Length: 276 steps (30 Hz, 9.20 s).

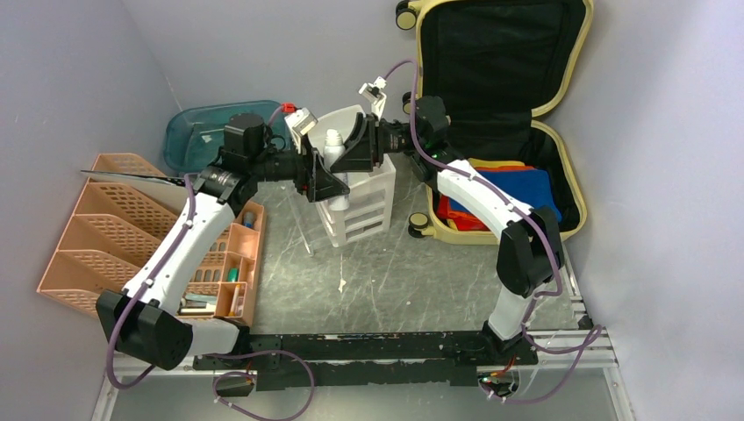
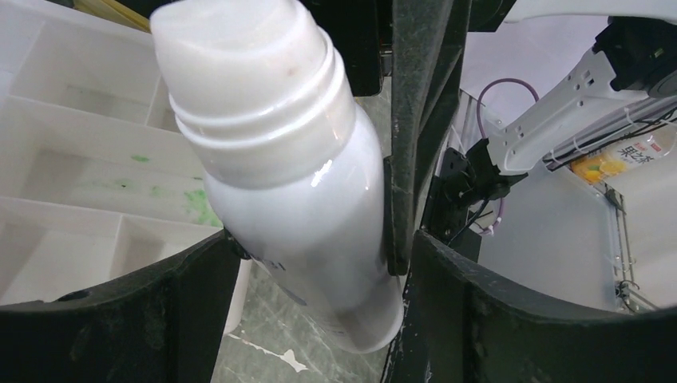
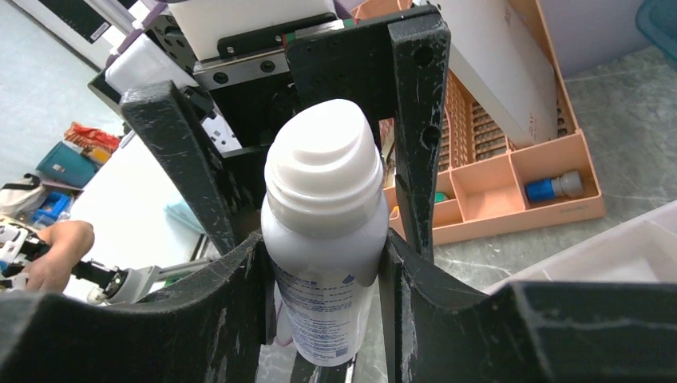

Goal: Open, take out, and arrange the luggage
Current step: Place the personal item in the drawer, then close the drawer of the storage box, then adjust the storage box at the center of the board.

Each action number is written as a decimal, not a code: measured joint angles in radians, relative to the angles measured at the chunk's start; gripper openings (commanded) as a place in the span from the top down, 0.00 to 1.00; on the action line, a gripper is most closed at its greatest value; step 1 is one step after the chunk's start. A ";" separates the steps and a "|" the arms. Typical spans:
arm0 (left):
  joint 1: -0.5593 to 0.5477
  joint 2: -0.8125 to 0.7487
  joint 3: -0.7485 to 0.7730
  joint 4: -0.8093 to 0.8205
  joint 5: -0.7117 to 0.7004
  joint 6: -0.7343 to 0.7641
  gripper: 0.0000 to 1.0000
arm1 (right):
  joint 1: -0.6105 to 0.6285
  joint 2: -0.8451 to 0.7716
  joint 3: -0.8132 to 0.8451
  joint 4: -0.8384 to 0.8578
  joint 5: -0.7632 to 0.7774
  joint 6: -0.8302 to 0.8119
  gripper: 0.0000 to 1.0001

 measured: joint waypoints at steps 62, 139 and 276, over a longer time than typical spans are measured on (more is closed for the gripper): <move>0.221 0.099 -0.265 -0.064 -0.442 -0.180 0.58 | -0.520 -0.222 0.052 -0.777 0.485 -0.718 0.00; 0.171 0.191 -0.465 0.131 -0.686 0.378 0.75 | -0.342 0.114 -0.006 -0.744 0.566 -0.713 0.16; 0.281 -0.156 -0.307 -0.145 -0.421 0.458 0.01 | -0.130 -0.372 -0.528 -0.547 0.757 -1.071 0.00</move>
